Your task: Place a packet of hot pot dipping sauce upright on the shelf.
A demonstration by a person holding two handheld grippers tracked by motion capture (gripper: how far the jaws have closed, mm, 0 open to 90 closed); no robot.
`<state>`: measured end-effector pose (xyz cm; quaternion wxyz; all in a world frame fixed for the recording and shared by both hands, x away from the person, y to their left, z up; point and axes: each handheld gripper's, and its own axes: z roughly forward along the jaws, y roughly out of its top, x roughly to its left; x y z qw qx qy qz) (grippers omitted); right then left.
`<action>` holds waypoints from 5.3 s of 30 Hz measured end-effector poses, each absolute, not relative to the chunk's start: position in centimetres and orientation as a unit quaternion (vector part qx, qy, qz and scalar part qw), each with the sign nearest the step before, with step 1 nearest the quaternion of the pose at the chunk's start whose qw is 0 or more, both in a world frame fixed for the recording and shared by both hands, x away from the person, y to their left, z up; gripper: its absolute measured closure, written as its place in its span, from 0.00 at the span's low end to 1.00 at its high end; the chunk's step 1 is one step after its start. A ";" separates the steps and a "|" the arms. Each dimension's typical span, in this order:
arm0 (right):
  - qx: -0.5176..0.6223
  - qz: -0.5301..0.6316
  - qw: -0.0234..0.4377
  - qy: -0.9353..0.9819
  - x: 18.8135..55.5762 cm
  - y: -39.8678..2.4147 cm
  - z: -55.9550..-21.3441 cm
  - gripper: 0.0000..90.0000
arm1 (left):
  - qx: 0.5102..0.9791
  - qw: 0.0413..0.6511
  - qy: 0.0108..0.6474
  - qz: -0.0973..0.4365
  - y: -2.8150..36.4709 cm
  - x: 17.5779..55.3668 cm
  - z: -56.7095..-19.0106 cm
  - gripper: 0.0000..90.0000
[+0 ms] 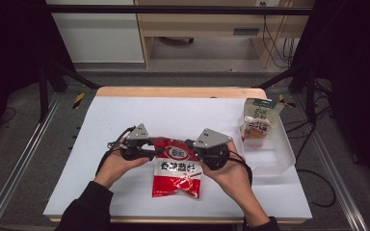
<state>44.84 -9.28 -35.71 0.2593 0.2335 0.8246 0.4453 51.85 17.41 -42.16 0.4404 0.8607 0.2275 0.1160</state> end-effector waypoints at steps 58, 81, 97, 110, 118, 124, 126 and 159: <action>0.133 0.270 0.121 0.946 46.0 -9.7 -31.4 0.96 | 0.868 0.459 0.133 0.137 16.9 46.4 -33.9 1.00; 0.143 0.258 0.146 0.944 48.0 -10.1 -29.2 1.00 | 0.820 0.510 0.201 0.166 18.7 47.0 -34.4 0.54; 0.198 0.285 0.193 0.918 49.0 -14.2 -25.4 1.00 | 0.812 0.452 0.305 0.209 23.7 45.4 -41.5 0.08; 0.242 0.309 0.233 0.890 48.3 -19.4 -22.8 1.00 | 0.786 0.444 0.355 0.242 25.8 45.4 -43.5 0.08; 0.269 0.306 0.247 0.879 47.8 -23.1 -22.4 1.00 | 0.790 0.430 0.358 0.250 26.2 45.6 -43.8 0.08; 0.290 0.301 0.256 0.871 47.3 -25.7 -22.0 1.00 | 0.793 0.427 0.356 0.250 26.1 45.7 -44.0 0.08; 0.298 0.298 0.257 0.870 47.3 -26.4 -22.1 1.00 | 0.793 0.427 0.356 0.249 26.2 45.7 -44.0 0.08; 0.355 0.280 0.232 0.861 45.6 -32.9 -26.8 1.00 | 0.789 0.429 0.362 0.249 26.7 45.9 -44.0 0.07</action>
